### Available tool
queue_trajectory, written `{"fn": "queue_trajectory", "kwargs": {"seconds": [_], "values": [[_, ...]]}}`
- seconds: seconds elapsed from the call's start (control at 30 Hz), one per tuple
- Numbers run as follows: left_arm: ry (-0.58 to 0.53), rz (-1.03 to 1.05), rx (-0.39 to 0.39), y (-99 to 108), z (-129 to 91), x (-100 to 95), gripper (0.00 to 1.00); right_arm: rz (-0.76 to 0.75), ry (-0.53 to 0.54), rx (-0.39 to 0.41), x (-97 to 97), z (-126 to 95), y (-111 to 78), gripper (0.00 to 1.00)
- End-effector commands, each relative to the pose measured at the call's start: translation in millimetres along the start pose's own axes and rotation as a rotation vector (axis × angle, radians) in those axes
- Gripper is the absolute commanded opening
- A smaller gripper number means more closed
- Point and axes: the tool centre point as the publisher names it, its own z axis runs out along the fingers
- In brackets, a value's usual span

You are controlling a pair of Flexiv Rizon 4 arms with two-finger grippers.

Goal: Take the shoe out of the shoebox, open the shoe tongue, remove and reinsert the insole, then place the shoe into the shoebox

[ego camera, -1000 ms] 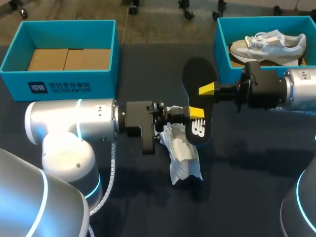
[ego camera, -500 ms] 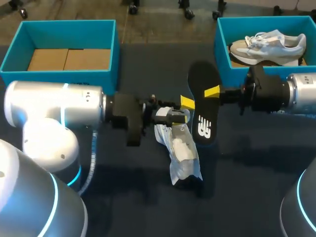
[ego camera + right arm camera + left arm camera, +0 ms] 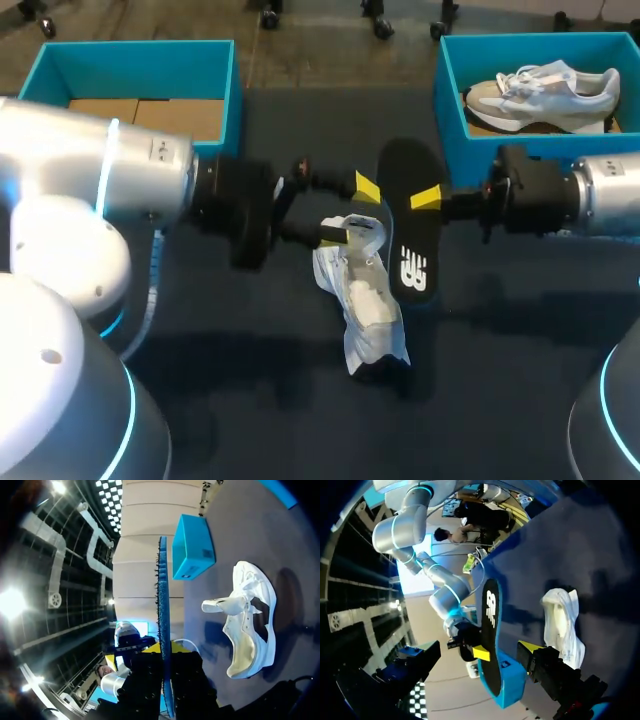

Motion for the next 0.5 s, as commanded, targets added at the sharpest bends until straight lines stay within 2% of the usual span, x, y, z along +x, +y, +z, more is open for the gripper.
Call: {"fn": "queue_trajectory", "kwargs": {"seconds": [0.03,0.07,0.23,0.27,0.5], "values": [[0.241,-0.054,0.016,4.4,-1.1,-8.9,1.0,0.008,-0.007,0.013,-4.8,5.3,2.7,0.0],[0.271,-0.042,0.033,4.9,-0.7,-9.8,1.0,0.013,-0.013,0.017,-6.0,6.1,2.5,0.0],[0.365,-0.077,0.019,7.5,0.5,-14.1,1.0,0.014,-0.012,0.023,-8.3,9.8,1.5,0.0],[0.339,-0.124,-0.004,9.0,2.3,-16.8,1.0,0.014,-0.012,0.023,-8.7,9.9,1.4,0.0],[0.339,-0.124,-0.004,9.0,2.3,-16.8,1.0,0.015,-0.016,0.024,-13.6,14.2,2.5,0.0]]}}
